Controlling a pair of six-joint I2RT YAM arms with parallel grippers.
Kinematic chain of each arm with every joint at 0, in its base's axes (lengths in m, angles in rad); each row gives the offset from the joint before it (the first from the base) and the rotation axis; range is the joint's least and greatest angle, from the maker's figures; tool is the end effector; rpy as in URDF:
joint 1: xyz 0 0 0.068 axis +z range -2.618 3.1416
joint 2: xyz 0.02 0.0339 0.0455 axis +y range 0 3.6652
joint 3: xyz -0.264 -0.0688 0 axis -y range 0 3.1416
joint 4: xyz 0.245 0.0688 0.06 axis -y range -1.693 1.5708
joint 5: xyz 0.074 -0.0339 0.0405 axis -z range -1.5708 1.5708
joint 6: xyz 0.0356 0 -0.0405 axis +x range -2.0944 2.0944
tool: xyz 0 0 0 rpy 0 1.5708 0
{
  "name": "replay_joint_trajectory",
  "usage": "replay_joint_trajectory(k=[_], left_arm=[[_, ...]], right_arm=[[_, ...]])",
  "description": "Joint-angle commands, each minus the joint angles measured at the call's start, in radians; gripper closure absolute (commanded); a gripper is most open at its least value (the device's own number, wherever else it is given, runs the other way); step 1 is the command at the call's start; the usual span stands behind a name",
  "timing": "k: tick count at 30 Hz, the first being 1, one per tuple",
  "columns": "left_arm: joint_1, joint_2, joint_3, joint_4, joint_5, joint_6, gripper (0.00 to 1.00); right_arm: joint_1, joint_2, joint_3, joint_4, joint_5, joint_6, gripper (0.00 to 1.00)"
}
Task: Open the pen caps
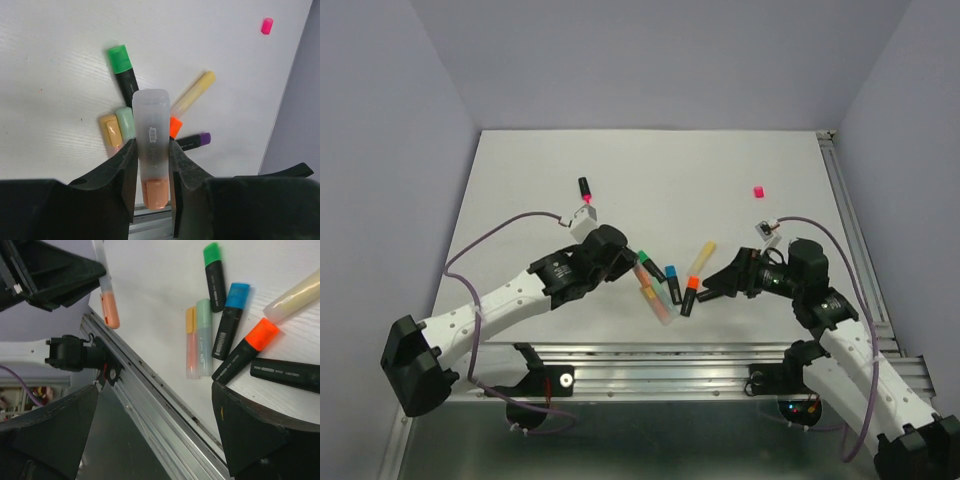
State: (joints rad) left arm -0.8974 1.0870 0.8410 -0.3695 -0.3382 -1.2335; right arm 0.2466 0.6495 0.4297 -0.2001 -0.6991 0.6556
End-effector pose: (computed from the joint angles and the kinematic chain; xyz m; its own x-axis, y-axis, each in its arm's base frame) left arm 0.1572 -0.1781 0.2836 -0.6556 -0.6056 -0.4510 -0.1517 0.6907 -0.7071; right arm 0.1441 0.0599 0.2370 -0.7747 0.2862 -0.5639 -0.3588 0.5353 0.7646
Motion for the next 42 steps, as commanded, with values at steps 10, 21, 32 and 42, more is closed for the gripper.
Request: replay_joint_trajectory(k=[10, 21, 32, 42], left_arm=[[-0.008, 0.159, 0.21, -0.005, -0.036, 0.077, 1.0], [-0.011, 0.125, 0.145, 0.047, 0.008, 0.034, 1.0], [-0.011, 0.103, 0.132, 0.066, 0.011, 0.011, 1.0], [-0.011, 0.091, 0.138, 0.082, -0.042, 0.011, 1.0]], right_arm=[[0.493, 0.404, 0.297, 0.192, 0.341, -0.139, 0.0], [0.577, 0.57, 0.391, 0.312, 0.386, -0.156, 0.0], [0.603, 0.618, 0.405, 0.306, 0.386, -0.111, 0.32], [0.602, 0.622, 0.434, 0.237, 0.359, -0.087, 0.99]])
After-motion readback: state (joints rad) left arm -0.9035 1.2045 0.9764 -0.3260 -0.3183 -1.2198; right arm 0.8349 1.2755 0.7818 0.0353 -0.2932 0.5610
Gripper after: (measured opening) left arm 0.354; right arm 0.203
